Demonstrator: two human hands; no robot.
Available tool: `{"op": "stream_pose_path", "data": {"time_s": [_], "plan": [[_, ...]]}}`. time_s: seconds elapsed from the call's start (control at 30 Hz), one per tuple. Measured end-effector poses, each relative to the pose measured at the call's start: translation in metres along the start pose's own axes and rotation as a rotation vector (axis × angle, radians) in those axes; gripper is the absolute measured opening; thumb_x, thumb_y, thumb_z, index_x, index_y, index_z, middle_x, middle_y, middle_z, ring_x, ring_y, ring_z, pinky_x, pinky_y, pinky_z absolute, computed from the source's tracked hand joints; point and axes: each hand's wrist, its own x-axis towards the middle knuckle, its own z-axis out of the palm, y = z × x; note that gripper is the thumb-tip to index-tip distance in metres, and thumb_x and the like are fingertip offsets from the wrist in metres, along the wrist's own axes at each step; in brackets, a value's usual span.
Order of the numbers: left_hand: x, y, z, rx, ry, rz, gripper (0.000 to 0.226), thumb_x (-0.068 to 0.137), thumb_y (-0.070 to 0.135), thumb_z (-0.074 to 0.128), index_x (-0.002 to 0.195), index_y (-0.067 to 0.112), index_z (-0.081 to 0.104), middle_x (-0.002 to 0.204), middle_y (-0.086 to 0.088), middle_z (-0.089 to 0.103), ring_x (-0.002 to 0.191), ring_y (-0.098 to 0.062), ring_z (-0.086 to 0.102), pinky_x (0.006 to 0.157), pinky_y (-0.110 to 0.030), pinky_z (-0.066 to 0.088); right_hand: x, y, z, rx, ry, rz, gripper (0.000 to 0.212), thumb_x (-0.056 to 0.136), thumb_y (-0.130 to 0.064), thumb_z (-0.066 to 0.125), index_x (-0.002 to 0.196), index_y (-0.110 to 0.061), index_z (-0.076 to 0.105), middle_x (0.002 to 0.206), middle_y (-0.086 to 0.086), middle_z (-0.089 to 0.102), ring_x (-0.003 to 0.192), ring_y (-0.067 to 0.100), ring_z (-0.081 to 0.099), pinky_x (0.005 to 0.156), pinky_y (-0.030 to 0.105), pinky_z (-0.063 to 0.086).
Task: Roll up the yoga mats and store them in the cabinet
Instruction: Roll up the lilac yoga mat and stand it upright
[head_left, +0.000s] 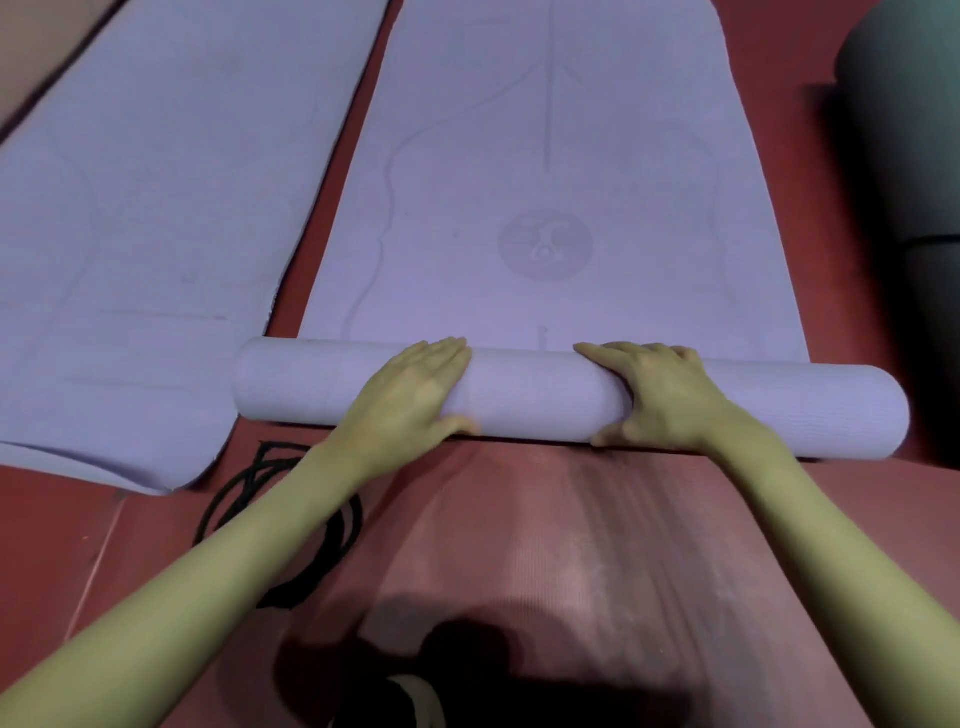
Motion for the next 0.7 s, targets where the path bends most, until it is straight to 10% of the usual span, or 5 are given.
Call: {"op": "stream_pose_path", "data": {"time_s": [0.23, 0.43, 0.7], "plan": [[0.022, -0.011, -0.009, -0.132, -0.081, -0.038, 0.085, 0.073, 0.053, 0.074, 0.138, 0.005, 0.047, 0.144, -0.009, 0.048, 0.132, -0.023, 0.043, 0.110, -0.021, 0.022, -0.007, -0.004, -0.001, -0.035, 0.072, 0.037, 0.095, 0.077, -0.049, 0.072, 0.153, -0.032, 0.018, 0.159, -0.002, 0.024, 0.144, 0.025, 0.023, 0.117, 0.047, 0.008], [0.049, -0.020, -0.024, -0.080, -0.194, -0.052, 0.082, 0.069, 0.070, 0.058, 0.118, 0.005, 0.056, 0.119, -0.007, 0.062, 0.108, -0.025, 0.056, 0.093, -0.040, 0.044, -0.012, -0.004, 0.022, -0.183, 0.154, 0.058, 0.125, 0.061, -0.037, 0.085, 0.155, -0.028, 0.002, 0.163, 0.006, 0.008, 0.148, 0.034, 0.005, 0.116, 0.053, 0.003], [0.042, -0.017, 0.003, 0.157, -0.030, 0.050, 0.089, 0.080, 0.048, 0.070, 0.146, 0.001, 0.033, 0.153, -0.017, 0.031, 0.142, -0.029, 0.031, 0.116, -0.046, 0.020, 0.039, 0.009, -0.006, -0.143, 0.028, 0.111, 0.111, 0.070, -0.039, 0.075, 0.154, -0.031, 0.003, 0.162, 0.001, 0.007, 0.148, 0.029, 0.008, 0.117, 0.050, 0.008]]}}
